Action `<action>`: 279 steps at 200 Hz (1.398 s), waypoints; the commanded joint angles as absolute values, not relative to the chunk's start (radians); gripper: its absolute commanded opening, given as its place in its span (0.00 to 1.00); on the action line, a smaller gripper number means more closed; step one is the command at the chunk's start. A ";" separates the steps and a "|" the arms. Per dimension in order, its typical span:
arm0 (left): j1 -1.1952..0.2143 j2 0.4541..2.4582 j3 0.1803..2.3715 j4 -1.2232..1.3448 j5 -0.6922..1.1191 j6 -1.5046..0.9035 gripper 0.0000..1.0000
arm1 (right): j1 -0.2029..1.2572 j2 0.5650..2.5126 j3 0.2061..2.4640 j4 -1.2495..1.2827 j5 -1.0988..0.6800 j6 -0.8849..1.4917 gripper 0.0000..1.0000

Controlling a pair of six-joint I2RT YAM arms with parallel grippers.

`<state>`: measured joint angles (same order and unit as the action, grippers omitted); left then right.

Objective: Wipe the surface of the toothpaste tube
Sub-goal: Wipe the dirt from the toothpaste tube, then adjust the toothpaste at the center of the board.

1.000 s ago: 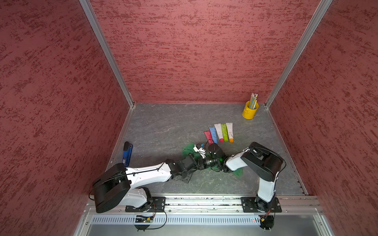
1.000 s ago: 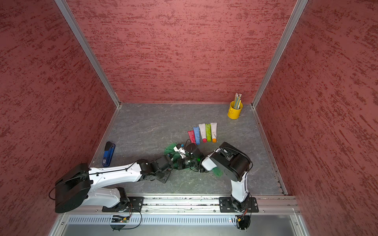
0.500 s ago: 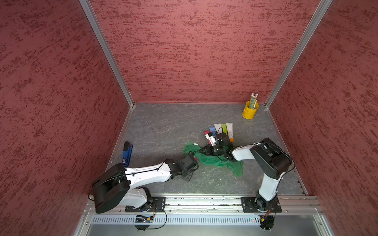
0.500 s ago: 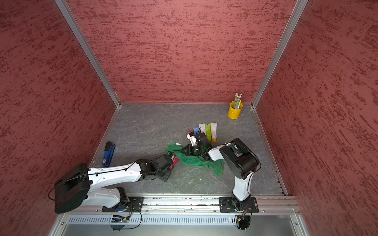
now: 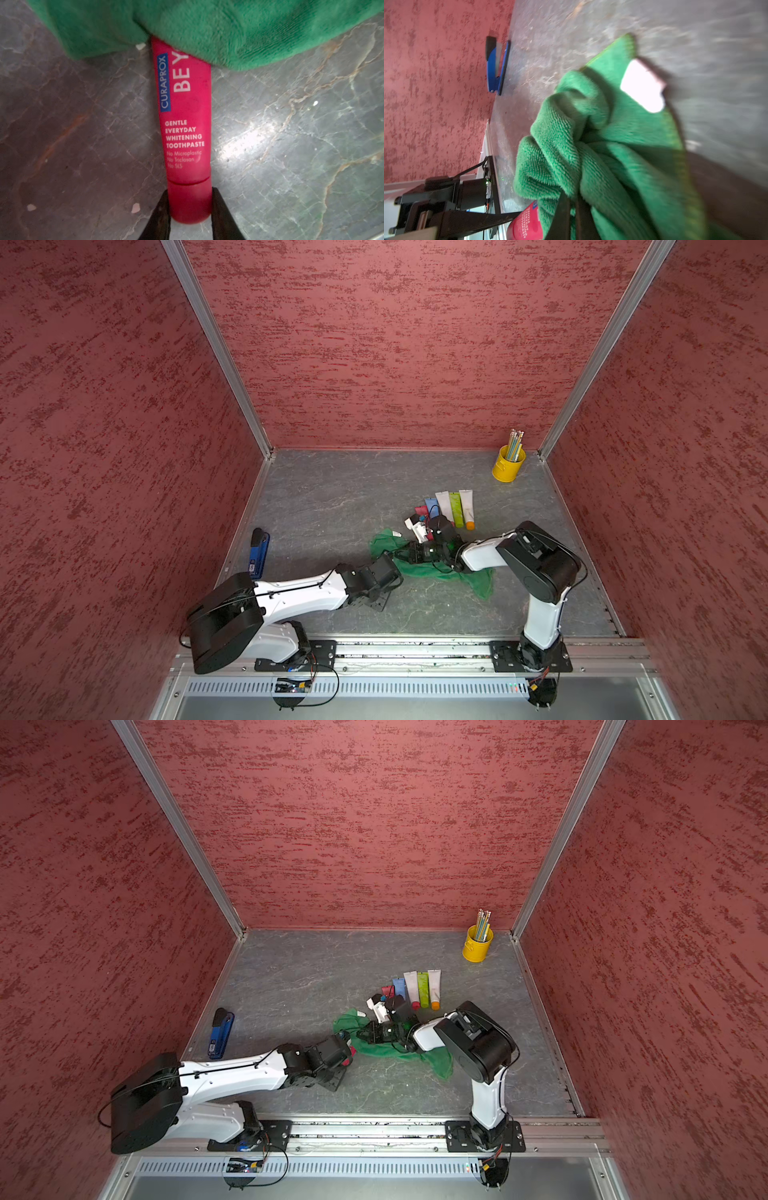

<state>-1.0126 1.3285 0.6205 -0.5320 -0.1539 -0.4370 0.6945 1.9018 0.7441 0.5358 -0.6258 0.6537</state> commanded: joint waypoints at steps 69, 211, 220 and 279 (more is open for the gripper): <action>-1.004 1.309 0.626 -0.491 -0.202 -0.457 0.01 | 0.733 1.888 0.573 0.780 -0.819 0.833 0.00; -0.924 1.256 0.702 -0.589 -0.129 -0.542 0.54 | 0.502 1.418 0.440 0.319 -0.512 0.585 0.00; -0.897 1.232 0.706 -0.588 -0.112 -0.534 0.56 | 0.494 1.411 0.439 0.313 -0.517 0.578 0.00; -0.556 1.135 0.588 -0.360 0.280 -0.548 0.46 | 0.466 1.397 0.426 0.320 -0.565 0.563 0.00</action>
<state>-0.6537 1.1240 0.6479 -0.4763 0.0700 -0.5323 0.4820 1.4128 0.4408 0.3206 -0.5396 0.5896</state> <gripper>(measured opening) 0.472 0.048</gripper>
